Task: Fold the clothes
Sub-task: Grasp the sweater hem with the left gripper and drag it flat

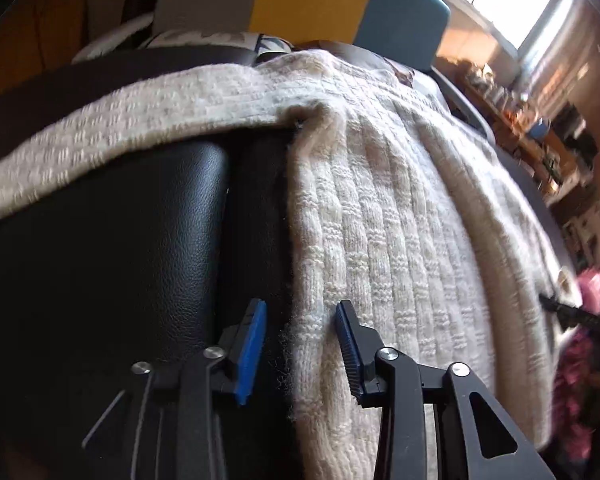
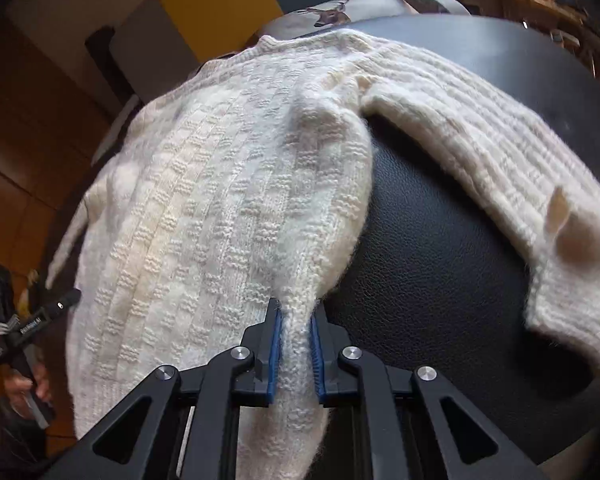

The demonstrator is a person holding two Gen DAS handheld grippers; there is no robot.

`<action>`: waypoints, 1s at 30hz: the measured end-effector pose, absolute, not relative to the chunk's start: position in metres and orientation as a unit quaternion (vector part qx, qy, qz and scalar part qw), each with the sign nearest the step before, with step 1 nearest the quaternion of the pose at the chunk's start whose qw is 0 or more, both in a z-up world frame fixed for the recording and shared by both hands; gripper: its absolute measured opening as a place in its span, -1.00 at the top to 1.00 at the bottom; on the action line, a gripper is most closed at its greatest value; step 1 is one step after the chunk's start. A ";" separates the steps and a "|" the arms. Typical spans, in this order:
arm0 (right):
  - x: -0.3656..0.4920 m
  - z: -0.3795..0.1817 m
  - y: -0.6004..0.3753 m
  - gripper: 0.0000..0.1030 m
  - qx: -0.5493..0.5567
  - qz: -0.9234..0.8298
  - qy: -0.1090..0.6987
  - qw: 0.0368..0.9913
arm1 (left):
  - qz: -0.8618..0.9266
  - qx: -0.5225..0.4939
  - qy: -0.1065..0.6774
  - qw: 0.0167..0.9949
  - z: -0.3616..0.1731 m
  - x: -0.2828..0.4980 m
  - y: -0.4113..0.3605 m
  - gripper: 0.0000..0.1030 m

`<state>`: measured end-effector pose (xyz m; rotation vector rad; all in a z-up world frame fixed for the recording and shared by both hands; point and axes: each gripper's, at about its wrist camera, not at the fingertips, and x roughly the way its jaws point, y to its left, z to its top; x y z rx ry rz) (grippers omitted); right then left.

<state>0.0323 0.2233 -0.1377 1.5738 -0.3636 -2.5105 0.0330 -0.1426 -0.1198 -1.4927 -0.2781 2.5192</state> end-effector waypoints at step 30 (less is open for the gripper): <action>-0.010 -0.095 0.102 0.49 0.481 -0.856 -0.064 0.180 | 0.790 -0.428 -0.381 -0.218 -0.105 0.076 -0.437 0.42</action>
